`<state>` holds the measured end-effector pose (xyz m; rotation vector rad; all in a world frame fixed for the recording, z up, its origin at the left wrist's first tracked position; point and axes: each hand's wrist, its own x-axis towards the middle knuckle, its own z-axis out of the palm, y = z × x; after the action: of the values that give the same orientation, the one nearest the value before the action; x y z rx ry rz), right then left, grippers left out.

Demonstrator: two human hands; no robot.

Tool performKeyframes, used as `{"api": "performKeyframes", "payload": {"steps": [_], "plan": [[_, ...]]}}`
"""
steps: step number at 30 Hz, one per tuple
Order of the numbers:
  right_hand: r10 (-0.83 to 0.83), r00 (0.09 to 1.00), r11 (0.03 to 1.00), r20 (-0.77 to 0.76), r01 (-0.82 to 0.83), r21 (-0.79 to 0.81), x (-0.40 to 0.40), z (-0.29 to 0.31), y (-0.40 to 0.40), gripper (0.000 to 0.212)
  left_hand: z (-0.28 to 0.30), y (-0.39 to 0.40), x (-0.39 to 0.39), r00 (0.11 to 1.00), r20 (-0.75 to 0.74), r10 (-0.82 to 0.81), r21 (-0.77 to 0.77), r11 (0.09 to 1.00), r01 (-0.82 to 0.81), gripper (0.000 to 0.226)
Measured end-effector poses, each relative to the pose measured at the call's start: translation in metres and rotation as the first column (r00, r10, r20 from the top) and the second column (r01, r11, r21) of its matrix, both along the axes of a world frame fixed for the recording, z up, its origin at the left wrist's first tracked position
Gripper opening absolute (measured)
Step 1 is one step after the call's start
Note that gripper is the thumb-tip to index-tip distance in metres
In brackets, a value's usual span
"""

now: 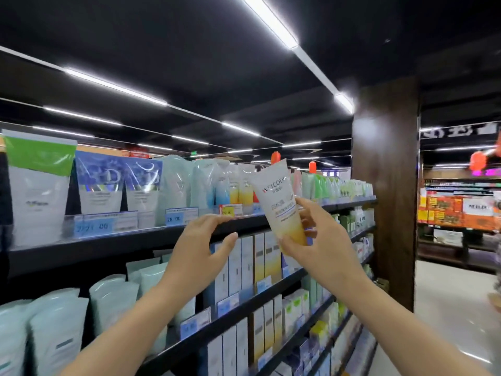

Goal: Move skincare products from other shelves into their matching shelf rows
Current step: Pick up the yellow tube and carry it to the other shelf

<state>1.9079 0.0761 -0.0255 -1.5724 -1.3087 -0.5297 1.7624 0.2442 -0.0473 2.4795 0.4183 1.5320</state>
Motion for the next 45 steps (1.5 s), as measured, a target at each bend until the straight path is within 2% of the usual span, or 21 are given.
{"api": "performKeyframes", "payload": {"steps": [2,6,13,19,24,30,36,45], "plan": [[0.015,1.000,1.000,-0.023,-0.014,0.022,0.020,0.004,0.013,0.069,-0.001,0.022,0.015,0.989,-0.028,0.143,0.116,0.983,-0.139,0.038],[0.079,0.997,0.997,-0.010,-0.079,0.023,0.063,0.013,0.040,0.067,0.003,0.053,0.048,0.927,-0.038,0.373,0.306,0.888,-0.344,0.043],[0.249,0.969,0.966,0.004,-0.248,0.072,0.134,0.036,0.099,0.057,0.005,0.091,0.099,0.778,-0.014,0.629,0.396,0.718,-0.573,0.045],[0.381,0.922,0.914,-0.072,-0.364,0.180,0.175,0.057,0.161,0.055,0.002,0.103,0.111,0.713,0.067,0.698,0.440,0.621,-0.649,0.042],[0.481,0.864,0.864,-0.149,-0.438,0.249,0.179,0.069,0.212,0.061,0.001,0.105,0.112,0.678,0.047,0.733,0.454,0.589,-0.668,0.044],[0.519,0.826,0.853,-0.221,-0.487,0.185,0.176,0.067,0.263,0.056,-0.001,0.105,0.110,0.651,0.034,0.758,0.496,0.553,-0.669,0.044],[0.434,0.869,0.894,-0.239,-0.449,-0.007,0.180,0.049,0.289,0.057,-0.002,0.105,0.112,0.660,0.055,0.749,0.482,0.559,-0.674,0.041],[0.321,0.934,0.943,-0.159,-0.331,-0.041,0.179,0.043,0.289,0.045,-0.003,0.108,0.111,0.642,0.015,0.767,0.476,0.559,-0.679,0.042]]}}
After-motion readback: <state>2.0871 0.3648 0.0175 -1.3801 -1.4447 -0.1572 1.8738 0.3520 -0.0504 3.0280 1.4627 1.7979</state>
